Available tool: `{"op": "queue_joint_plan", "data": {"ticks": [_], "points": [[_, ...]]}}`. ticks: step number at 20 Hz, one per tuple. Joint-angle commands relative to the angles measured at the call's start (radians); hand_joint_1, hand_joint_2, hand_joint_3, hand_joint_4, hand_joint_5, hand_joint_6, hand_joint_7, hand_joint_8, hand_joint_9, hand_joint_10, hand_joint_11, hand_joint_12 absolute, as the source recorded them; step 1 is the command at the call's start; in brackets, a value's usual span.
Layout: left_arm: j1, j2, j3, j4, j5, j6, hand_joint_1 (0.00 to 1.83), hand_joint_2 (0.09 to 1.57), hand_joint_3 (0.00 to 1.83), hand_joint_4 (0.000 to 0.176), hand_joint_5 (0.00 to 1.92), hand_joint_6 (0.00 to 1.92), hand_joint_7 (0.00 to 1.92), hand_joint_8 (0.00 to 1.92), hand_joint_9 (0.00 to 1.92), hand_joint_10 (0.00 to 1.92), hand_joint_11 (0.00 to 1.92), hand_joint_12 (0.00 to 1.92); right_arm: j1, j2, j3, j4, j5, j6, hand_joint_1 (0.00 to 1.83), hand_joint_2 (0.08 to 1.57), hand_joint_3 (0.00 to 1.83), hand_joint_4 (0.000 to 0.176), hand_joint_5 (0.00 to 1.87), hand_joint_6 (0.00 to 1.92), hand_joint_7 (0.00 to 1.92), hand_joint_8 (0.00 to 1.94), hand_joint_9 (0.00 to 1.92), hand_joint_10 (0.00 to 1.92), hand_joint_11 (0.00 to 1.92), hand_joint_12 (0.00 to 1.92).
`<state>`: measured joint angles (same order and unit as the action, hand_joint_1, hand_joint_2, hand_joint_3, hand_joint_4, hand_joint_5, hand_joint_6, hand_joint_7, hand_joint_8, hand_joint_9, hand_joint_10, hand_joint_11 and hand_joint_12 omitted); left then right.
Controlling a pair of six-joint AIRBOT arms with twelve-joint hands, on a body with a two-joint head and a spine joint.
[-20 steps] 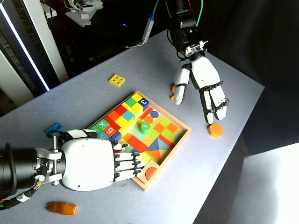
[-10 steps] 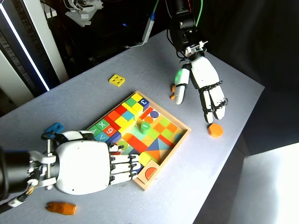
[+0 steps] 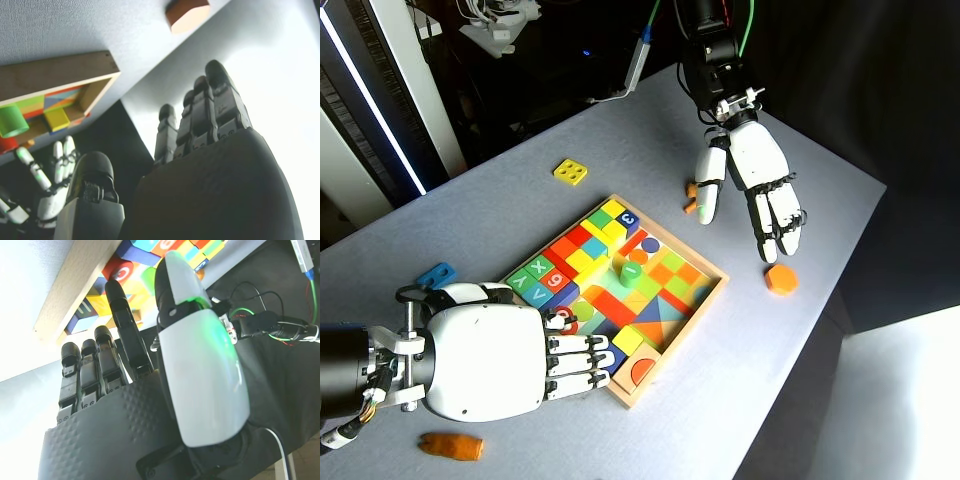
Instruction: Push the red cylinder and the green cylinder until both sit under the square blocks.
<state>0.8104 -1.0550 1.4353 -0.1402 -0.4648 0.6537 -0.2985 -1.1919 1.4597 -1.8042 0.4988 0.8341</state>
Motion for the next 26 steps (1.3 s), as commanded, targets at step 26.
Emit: {"op": "queue_joint_plan", "data": {"ticks": [26], "points": [[-0.010,-0.001,0.006,-0.029,-0.112,0.014,0.00,1.16,0.00,0.150,0.09,0.00,0.00,0.00,0.00,0.00,0.00,0.20,0.083,-0.024,-0.027,0.143,0.045,-0.126,0.41,1.10,0.00,0.094,0.65,0.00,0.09,0.00,0.00,0.00,0.00,0.40]]}}
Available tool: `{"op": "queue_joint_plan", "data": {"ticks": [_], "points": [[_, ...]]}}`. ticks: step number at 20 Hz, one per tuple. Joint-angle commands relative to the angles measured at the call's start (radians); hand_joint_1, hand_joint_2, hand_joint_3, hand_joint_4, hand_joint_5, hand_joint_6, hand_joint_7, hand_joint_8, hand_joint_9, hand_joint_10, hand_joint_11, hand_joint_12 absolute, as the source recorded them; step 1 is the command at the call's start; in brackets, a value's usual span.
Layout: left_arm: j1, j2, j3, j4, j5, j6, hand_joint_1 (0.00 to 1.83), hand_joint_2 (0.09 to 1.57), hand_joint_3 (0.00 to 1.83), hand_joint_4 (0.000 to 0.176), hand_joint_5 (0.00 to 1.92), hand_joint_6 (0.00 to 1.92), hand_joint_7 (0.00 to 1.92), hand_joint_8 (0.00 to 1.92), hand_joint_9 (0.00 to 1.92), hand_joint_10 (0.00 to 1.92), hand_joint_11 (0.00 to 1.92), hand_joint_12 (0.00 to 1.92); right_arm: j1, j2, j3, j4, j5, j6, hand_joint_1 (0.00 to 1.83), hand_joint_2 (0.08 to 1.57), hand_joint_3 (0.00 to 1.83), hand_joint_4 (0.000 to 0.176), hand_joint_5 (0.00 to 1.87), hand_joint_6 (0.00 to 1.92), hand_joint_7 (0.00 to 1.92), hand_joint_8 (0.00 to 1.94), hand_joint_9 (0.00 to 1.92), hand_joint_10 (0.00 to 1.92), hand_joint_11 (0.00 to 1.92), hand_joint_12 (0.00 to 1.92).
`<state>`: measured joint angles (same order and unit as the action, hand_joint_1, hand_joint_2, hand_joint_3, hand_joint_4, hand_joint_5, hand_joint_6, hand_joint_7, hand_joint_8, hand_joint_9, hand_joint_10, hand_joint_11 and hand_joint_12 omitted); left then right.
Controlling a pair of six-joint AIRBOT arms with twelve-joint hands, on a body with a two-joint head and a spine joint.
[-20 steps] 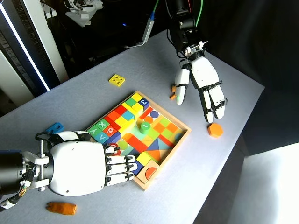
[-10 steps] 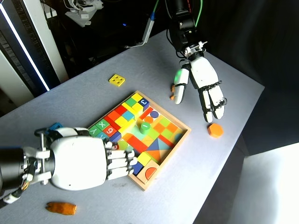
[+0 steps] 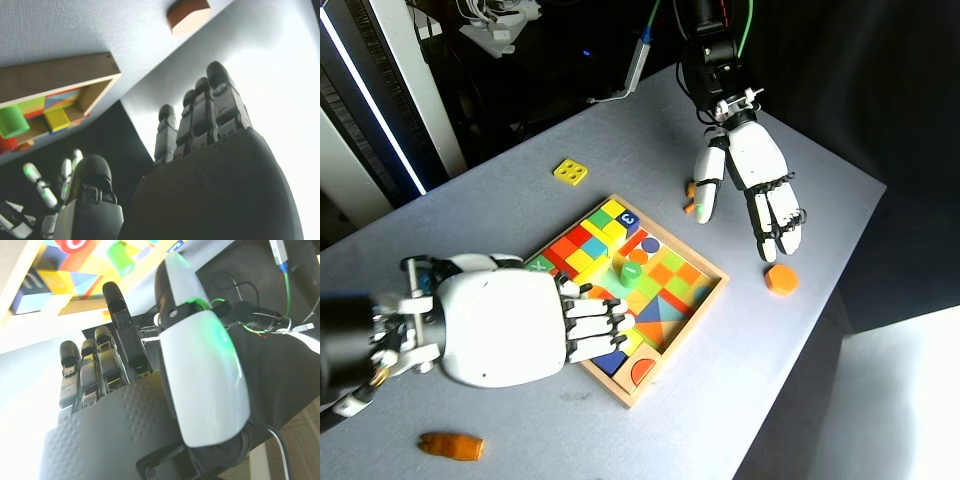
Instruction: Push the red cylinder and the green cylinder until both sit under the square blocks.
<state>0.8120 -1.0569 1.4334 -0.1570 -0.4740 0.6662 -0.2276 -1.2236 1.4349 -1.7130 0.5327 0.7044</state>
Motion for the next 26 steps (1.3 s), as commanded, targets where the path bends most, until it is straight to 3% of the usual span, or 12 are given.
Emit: {"op": "queue_joint_plan", "data": {"ticks": [1,3,6,9,12,13,14,15,18,21,24,26], "points": [[-0.015,-0.001,0.009,-0.012,-0.100,0.004,0.00,1.17,0.00,0.158,0.08,0.00,0.00,0.00,0.00,0.00,0.00,0.14,0.012,-0.001,-0.002,0.056,0.012,-0.004,0.40,1.10,0.00,0.112,0.62,0.00,0.07,0.00,0.00,0.00,0.00,0.41],[-0.020,-0.005,0.011,-0.012,-0.095,0.010,0.00,1.12,0.00,0.171,0.07,0.00,0.00,0.00,0.00,0.00,0.00,0.19,0.012,-0.018,0.001,0.075,0.013,-0.025,0.35,1.11,0.00,0.144,0.58,0.00,0.06,0.00,0.00,0.00,0.00,0.53],[-0.022,-0.010,0.013,-0.011,-0.091,0.013,0.00,1.09,0.00,0.175,0.06,0.00,0.00,0.00,0.00,0.00,0.00,0.16,0.012,-0.037,0.012,0.104,0.016,-0.048,0.31,1.11,0.00,0.160,0.54,0.00,0.03,0.00,0.00,0.00,0.00,0.47],[-0.030,-0.015,0.016,-0.007,-0.081,0.020,0.00,1.10,0.00,0.164,0.04,0.00,0.00,0.00,0.00,0.00,0.00,0.15,0.009,-0.056,0.020,0.134,0.015,-0.074,0.29,1.12,0.00,0.166,0.49,0.00,0.00,0.00,0.00,0.00,0.00,0.29],[-0.031,-0.016,0.018,-0.006,-0.077,0.022,0.04,1.08,0.02,0.167,0.05,0.00,0.00,0.00,0.00,0.00,0.00,0.12,0.000,-0.085,0.038,0.161,0.016,-0.098,0.33,1.12,0.00,0.158,0.49,0.00,0.02,0.00,0.00,0.00,0.00,0.38],[-0.032,-0.018,0.019,-0.004,-0.076,0.022,0.07,1.07,0.00,0.164,0.05,0.00,0.00,0.00,0.00,0.00,0.00,0.21,-0.002,-0.091,0.042,0.169,0.016,-0.105,0.34,1.12,0.00,0.160,0.48,0.00,0.02,0.00,0.00,0.00,0.00,0.38],[-0.034,-0.021,0.021,-0.001,-0.073,0.023,0.10,1.15,0.00,0.156,0.04,0.00,0.00,0.00,0.09,0.03,0.00,0.70,-0.005,-0.096,0.044,0.176,0.015,-0.111,0.32,1.11,0.00,0.161,0.48,0.00,0.02,0.00,0.00,0.00,0.00,0.35],[-0.035,-0.023,0.022,0.000,-0.070,0.023,0.14,1.24,0.00,0.155,0.05,0.00,0.00,0.00,0.11,0.03,0.00,0.89,-0.008,-0.100,0.046,0.180,0.014,-0.113,0.33,1.11,0.00,0.159,0.48,0.00,0.02,0.00,0.00,0.00,0.00,0.34],[-0.036,-0.027,0.025,0.002,-0.064,0.026,0.22,1.34,0.00,0.151,0.06,0.00,0.00,0.00,0.08,0.00,0.00,1.04,-0.017,-0.118,0.061,0.185,0.011,-0.114,0.36,1.10,0.00,0.165,0.49,0.00,0.02,0.00,0.00,0.00,0.00,0.30],[-0.038,-0.030,0.027,0.004,-0.059,0.029,0.21,1.40,0.00,0.168,0.04,0.00,0.00,0.00,0.01,0.01,0.00,0.81,-0.023,-0.139,0.076,0.197,0.011,-0.125,0.40,1.09,0.00,0.169,0.49,0.00,0.03,0.00,0.00,0.00,0.00,0.35],[-0.045,-0.039,0.034,0.012,-0.051,0.029,0.03,1.39,0.00,0.130,0.01,0.00,0.00,0.00,0.02,0.00,0.00,0.72,-0.028,-0.161,0.093,0.204,0.010,-0.130,0.37,1.10,0.00,0.159,0.48,0.00,0.03,0.00,0.00,0.00,0.00,0.28],[-0.048,-0.043,0.038,0.016,-0.047,0.029,0.00,1.34,0.00,0.137,0.02,0.00,0.00,0.00,0.00,0.00,0.00,0.58,-0.030,-0.168,0.099,0.211,0.008,-0.134,0.38,1.10,0.00,0.159,0.48,0.00,0.03,0.00,0.00,0.00,0.00,0.20]]}}
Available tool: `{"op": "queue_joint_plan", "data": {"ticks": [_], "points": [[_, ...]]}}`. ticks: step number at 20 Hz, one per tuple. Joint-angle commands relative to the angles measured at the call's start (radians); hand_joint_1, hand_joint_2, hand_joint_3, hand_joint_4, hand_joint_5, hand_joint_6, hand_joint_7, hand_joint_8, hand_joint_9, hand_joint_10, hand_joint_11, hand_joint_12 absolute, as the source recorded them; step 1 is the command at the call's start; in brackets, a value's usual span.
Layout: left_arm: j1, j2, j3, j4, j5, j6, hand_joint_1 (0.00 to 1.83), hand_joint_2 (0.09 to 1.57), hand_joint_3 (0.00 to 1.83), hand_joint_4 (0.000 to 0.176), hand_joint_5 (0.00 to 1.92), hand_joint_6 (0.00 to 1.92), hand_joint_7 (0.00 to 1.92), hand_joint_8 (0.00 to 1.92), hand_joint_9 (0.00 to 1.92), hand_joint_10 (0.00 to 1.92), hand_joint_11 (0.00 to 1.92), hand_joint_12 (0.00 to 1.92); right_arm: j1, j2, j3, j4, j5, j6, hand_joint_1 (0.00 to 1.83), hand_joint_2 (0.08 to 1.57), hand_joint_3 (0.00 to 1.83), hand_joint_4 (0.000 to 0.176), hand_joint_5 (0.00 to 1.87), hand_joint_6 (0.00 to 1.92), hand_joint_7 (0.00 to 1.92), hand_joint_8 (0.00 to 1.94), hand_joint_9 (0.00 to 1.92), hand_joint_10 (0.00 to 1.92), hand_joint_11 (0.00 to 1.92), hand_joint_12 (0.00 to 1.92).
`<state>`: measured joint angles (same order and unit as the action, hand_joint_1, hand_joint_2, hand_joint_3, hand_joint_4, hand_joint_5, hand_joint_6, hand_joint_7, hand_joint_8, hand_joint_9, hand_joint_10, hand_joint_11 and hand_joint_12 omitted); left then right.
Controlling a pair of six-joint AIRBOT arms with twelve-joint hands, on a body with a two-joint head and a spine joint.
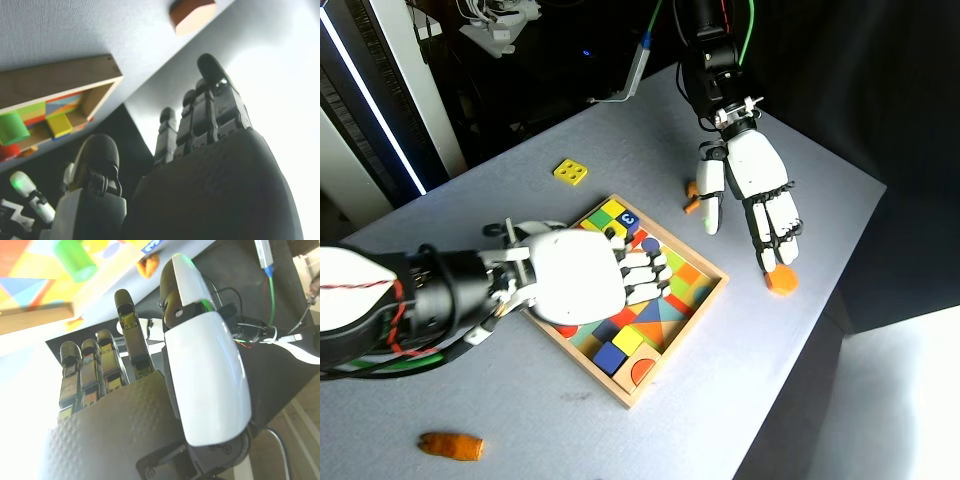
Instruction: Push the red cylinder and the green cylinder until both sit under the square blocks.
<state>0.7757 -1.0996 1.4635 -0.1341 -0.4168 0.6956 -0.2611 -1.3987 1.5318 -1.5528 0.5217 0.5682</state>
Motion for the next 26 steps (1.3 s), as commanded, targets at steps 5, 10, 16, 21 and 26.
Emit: {"op": "queue_joint_plan", "data": {"ticks": [5,10,16,21,26], "points": [[-0.015,0.000,0.009,-0.006,-0.103,0.000,0.18,1.20,0.00,0.171,0.09,0.01,0.00,0.00,0.00,0.00,0.00,0.31,0.001,-0.008,0.007,0.067,0.020,-0.015,0.38,1.10,0.00,0.170,0.48,0.00,0.00,0.00,0.00,0.00,0.00,0.12],[-0.017,-0.003,0.009,-0.003,-0.104,0.000,0.18,1.18,0.00,0.165,0.09,0.00,0.00,0.00,0.00,0.00,0.00,0.01,-0.002,-0.016,0.010,0.092,0.020,-0.038,0.40,1.11,0.00,0.176,0.48,0.00,0.02,0.00,0.00,0.00,0.00,0.19],[-0.017,-0.004,0.009,-0.001,-0.104,0.000,0.19,1.21,0.00,0.162,0.09,0.00,0.00,0.00,0.00,0.00,0.00,0.00,-0.008,-0.037,0.029,0.105,0.020,-0.045,0.39,1.11,0.00,0.176,0.48,0.00,0.02,0.00,0.00,0.00,0.00,0.15],[-0.022,-0.007,0.010,0.007,-0.103,0.000,0.13,1.25,0.00,0.167,0.08,0.00,0.00,0.00,0.00,0.00,0.00,0.27,-0.011,-0.048,0.041,0.107,0.019,-0.046,0.42,1.11,0.00,0.176,0.49,0.01,0.02,0.00,0.00,0.00,0.00,0.16],[-0.025,-0.009,0.010,0.011,-0.103,0.000,0.22,1.17,0.00,0.176,0.09,0.01,0.00,0.00,0.00,0.00,0.00,0.22,-0.013,-0.055,0.051,0.107,0.013,-0.046,0.42,1.11,0.00,0.166,0.50,0.00,0.03,0.00,0.00,0.00,0.00,0.17]]}}
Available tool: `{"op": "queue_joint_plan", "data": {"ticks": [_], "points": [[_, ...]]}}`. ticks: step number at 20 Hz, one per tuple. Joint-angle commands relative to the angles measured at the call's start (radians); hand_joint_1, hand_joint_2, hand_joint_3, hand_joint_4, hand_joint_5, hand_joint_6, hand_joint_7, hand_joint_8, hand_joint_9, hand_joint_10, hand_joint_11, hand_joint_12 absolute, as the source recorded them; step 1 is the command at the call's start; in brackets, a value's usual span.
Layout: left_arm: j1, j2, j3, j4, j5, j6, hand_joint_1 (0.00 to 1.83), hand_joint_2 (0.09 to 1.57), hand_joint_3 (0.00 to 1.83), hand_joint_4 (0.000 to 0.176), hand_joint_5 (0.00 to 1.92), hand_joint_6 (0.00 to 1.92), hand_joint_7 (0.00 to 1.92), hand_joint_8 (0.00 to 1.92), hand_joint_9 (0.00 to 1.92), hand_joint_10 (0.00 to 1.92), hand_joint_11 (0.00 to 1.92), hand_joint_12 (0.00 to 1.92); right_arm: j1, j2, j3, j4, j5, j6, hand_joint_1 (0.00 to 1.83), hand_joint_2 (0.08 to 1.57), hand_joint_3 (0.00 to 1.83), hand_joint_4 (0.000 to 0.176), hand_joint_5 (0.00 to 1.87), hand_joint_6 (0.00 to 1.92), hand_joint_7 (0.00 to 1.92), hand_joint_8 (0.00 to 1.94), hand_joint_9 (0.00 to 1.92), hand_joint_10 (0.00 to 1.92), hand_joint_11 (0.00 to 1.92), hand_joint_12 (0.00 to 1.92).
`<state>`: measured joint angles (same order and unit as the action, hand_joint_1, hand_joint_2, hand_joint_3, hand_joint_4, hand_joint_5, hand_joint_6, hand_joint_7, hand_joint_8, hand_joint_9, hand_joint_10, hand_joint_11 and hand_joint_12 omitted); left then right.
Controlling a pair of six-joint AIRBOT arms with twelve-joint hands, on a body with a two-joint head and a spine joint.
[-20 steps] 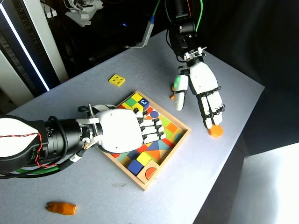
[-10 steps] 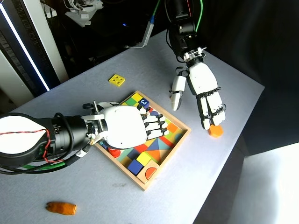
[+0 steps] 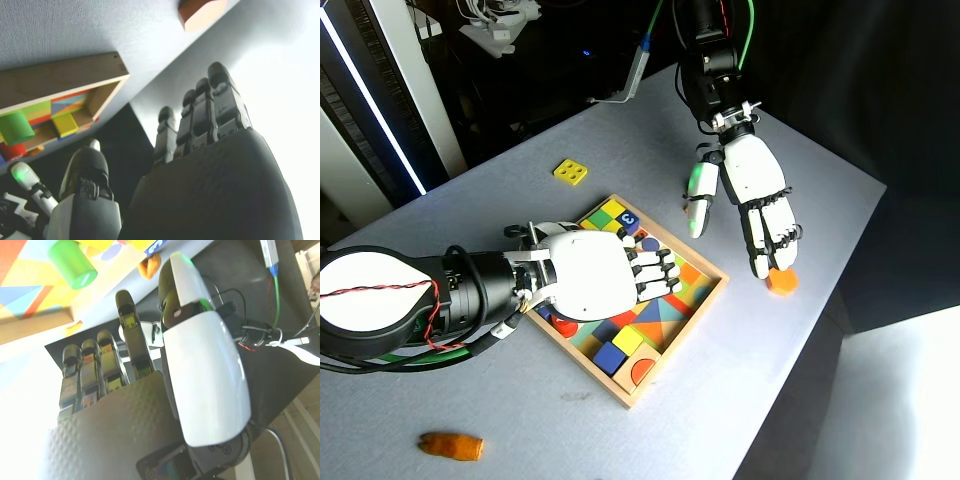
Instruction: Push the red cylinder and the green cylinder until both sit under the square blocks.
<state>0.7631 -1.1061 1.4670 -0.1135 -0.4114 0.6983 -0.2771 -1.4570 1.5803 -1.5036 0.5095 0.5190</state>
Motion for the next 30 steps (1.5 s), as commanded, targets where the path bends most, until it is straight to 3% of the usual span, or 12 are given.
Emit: {"op": "queue_joint_plan", "data": {"ticks": [1,5,7,9,10,12,13,15,21,22,24,30], "points": [[-0.013,-0.003,0.007,-0.008,-0.109,-0.003,0.11,1.22,0.00,0.168,0.06,0.01,0.00,0.00,0.00,0.00,0.00,0.26,0.002,0.002,0.004,0.057,0.023,0.003,0.43,1.11,0.00,0.173,0.49,0.00,0.02,0.00,0.00,0.00,0.00,0.15],[-0.015,-0.002,0.008,-0.006,-0.109,-0.003,0.10,1.19,0.00,0.175,0.08,0.01,0.00,0.00,0.00,0.00,0.00,0.00,-0.001,0.001,0.007,0.057,0.017,0.003,0.43,1.10,0.00,0.176,0.49,0.00,0.03,0.00,0.00,0.00,0.00,0.17],[-0.015,-0.003,0.008,-0.005,-0.109,-0.003,0.13,1.27,0.01,0.149,0.05,0.00,0.00,0.00,0.00,0.00,0.03,0.02,-0.004,0.001,0.009,0.057,0.013,0.003,0.42,1.11,0.00,0.176,0.48,0.00,0.02,0.00,0.00,0.00,0.00,0.18],[-0.016,-0.003,0.008,-0.005,-0.109,-0.003,0.16,1.24,0.00,0.147,0.05,0.00,0.00,0.00,0.00,0.00,0.00,0.00,-0.005,0.001,0.012,0.057,0.009,0.003,0.41,1.11,0.00,0.176,0.48,0.00,0.02,0.00,0.00,0.00,0.00,0.18],[-0.016,-0.003,0.008,-0.005,-0.109,-0.003,0.21,1.19,0.00,0.170,0.08,0.01,0.00,0.00,0.00,0.00,0.00,0.00,-0.005,0.000,0.013,0.057,0.007,0.003,0.42,1.11,0.00,0.176,0.48,0.00,0.03,0.00,0.00,0.00,0.00,0.18],[-0.016,-0.003,0.008,-0.004,-0.109,-0.003,0.16,1.20,0.00,0.149,0.04,0.00,0.00,0.00,0.00,0.00,0.00,0.00,-0.007,-0.001,0.015,0.057,0.003,0.003,0.44,1.10,0.00,0.176,0.50,0.00,0.04,0.00,0.00,0.00,0.00,0.23],[-0.017,-0.003,0.008,-0.004,-0.109,-0.003,0.26,1.17,0.00,0.171,0.07,0.01,0.00,0.00,0.00,0.00,0.00,0.00,-0.010,-0.002,0.016,0.057,0.002,0.003,0.45,1.10,0.00,0.176,0.50,0.00,0.04,0.00,0.00,0.00,0.00,0.24],[-0.017,-0.003,0.008,-0.004,-0.108,-0.003,0.27,1.13,0.00,0.157,0.07,0.00,0.00,0.00,0.00,0.00,0.00,0.00,-0.013,-0.004,0.020,0.057,-0.002,0.005,0.43,1.10,0.00,0.169,0.50,0.00,0.04,0.00,0.00,0.00,0.00,0.24],[-0.016,-0.007,0.009,-0.003,-0.105,-0.003,0.17,1.15,0.00,0.164,0.05,0.00,0.00,0.00,0.00,0.00,0.00,0.00,-0.023,-0.007,0.025,0.057,-0.005,0.012,0.46,1.09,0.00,0.159,0.51,0.00,0.04,0.00,0.00,0.00,0.00,0.25],[-0.016,-0.007,0.009,-0.003,-0.105,-0.003,0.19,1.19,0.01,0.145,0.06,0.00,0.00,0.00,0.00,0.00,0.00,0.00,-0.026,-0.007,0.025,0.057,-0.006,0.013,0.44,1.09,0.00,0.155,0.50,0.00,0.03,0.00,0.00,0.00,0.00,0.24],[-0.015,-0.007,0.010,-0.003,-0.104,-0.003,0.19,1.17,0.00,0.171,0.06,0.00,0.00,0.00,0.00,0.00,0.00,0.00,-0.029,-0.007,0.025,0.057,-0.007,0.013,0.43,1.09,0.00,0.158,0.51,0.00,0.03,0.00,0.00,0.00,0.00,0.24],[-0.015,-0.011,0.013,-0.002,-0.101,-0.003,0.12,1.17,0.00,0.138,0.03,0.00,0.00,0.00,0.00,0.00,0.00,0.00,-0.031,-0.008,0.031,0.056,-0.015,0.013,0.42,1.10,0.00,0.151,0.50,0.00,0.01,0.00,0.00,0.00,0.00,0.05]]}}
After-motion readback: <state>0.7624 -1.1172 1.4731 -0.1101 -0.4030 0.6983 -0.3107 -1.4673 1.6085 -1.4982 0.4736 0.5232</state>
